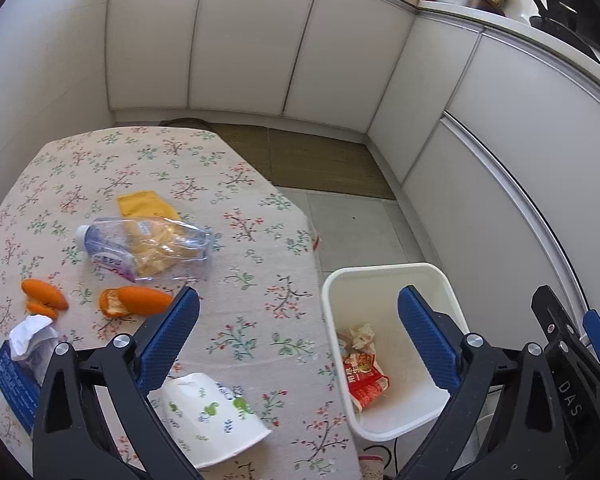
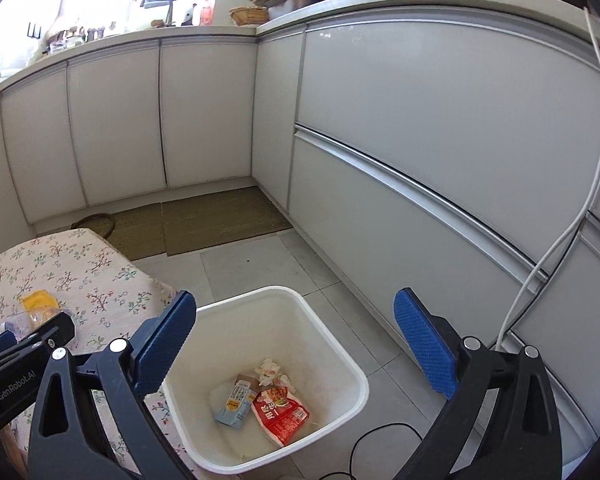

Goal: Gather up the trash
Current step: 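Move both grippers back over the table toward the remaining trash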

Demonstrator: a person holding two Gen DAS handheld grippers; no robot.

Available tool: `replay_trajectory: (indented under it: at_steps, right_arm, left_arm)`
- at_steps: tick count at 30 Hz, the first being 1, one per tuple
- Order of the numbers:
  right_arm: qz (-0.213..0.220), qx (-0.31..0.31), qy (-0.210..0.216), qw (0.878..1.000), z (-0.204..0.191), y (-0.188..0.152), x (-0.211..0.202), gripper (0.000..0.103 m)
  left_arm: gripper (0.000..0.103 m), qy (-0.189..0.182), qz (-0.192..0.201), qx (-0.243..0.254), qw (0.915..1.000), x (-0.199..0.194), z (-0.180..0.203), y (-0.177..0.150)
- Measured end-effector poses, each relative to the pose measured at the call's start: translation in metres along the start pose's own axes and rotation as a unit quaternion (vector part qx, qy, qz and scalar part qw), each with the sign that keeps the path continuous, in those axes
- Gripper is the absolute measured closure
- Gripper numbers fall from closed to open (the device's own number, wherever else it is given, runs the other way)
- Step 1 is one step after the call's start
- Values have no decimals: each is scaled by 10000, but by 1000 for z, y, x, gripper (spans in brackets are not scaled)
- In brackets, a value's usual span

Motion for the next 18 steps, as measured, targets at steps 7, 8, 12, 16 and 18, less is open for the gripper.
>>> replay_trajectory:
  at_steps: [7,8,12,16,18]
  right_arm:
    - [-83,-305,496,9983,-60,-2,-11,7]
    - [-101,-359,571,9977,-70,-3,-13,7]
    - [-92,-575,830,9948,-106,-5,-24,7]
    - [-160,-742,1072,9913,-140,-11,-32,7]
    - [-233,-823,1200,9891,-155,-15,-35,7]
  left_arm:
    - [7,487,95,-272,9984,-24,-62,5]
    - [7,544,109,-323,9979,-27,-70,5]
    - [7,768,136,-545,9955,-40,-104,6]
    - [7,1124,266,-680,9910,-57,-137,7]
    - [7,1270,310,-806,9881,-67,-156,8]
Point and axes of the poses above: each gripper's, at about its wrist camera, not at the fingertips, and x roughly the way its jaws point, z to its right, y to its top, the point moved 8 cm from there along x, roughly the way its jaws point
